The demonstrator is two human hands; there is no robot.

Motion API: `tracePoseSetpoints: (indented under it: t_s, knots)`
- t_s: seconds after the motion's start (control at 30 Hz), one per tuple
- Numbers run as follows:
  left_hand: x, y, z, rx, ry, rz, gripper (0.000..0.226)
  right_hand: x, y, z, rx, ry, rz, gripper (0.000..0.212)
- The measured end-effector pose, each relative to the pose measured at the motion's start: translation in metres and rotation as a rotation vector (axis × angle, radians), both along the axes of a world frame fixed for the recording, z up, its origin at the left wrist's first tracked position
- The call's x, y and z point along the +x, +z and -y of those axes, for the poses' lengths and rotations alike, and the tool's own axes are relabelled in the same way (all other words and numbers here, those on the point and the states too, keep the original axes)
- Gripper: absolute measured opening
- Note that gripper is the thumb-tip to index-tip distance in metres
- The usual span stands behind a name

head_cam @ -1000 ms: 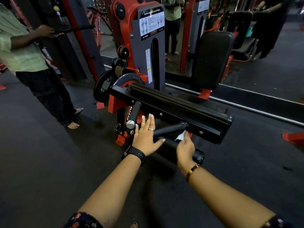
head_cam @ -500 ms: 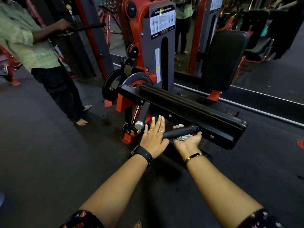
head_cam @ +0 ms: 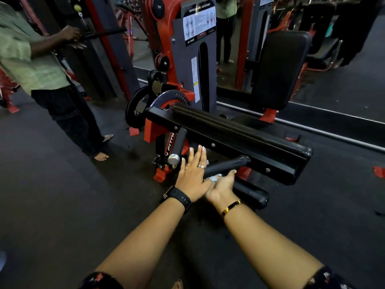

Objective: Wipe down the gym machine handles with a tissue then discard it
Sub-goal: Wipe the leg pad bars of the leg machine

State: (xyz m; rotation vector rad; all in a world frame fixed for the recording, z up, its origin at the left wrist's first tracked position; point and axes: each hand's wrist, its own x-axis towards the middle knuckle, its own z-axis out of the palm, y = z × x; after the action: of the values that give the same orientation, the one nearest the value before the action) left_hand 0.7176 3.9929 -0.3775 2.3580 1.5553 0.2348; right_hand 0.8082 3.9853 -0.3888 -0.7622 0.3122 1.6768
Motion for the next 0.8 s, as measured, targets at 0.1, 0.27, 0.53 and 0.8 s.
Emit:
tracePoseSetpoints:
  t_s: [0.1, 0.27, 0.53, 0.8]
  knots:
    - [0.000, -0.001, -0.001, 0.018, -0.007, -0.050, 0.095, 0.013, -0.002, -0.006, 0.019, -0.039, -0.031, 0.098]
    - [-0.002, 0.001, 0.000, 0.007, -0.017, -0.037, 0.092, 0.047, -0.010, -0.022, 0.024, -0.201, -0.080, 0.098]
    - [-0.007, -0.006, -0.008, -0.121, -0.017, 0.321, 0.071, -0.018, 0.005, 0.010, 0.041, -0.011, -0.108, 0.085]
    - [-0.002, -0.006, -0.008, -0.626, 0.381, 1.525, 0.057, -0.017, 0.007, 0.024, -0.009, 0.079, 0.264, 0.016]
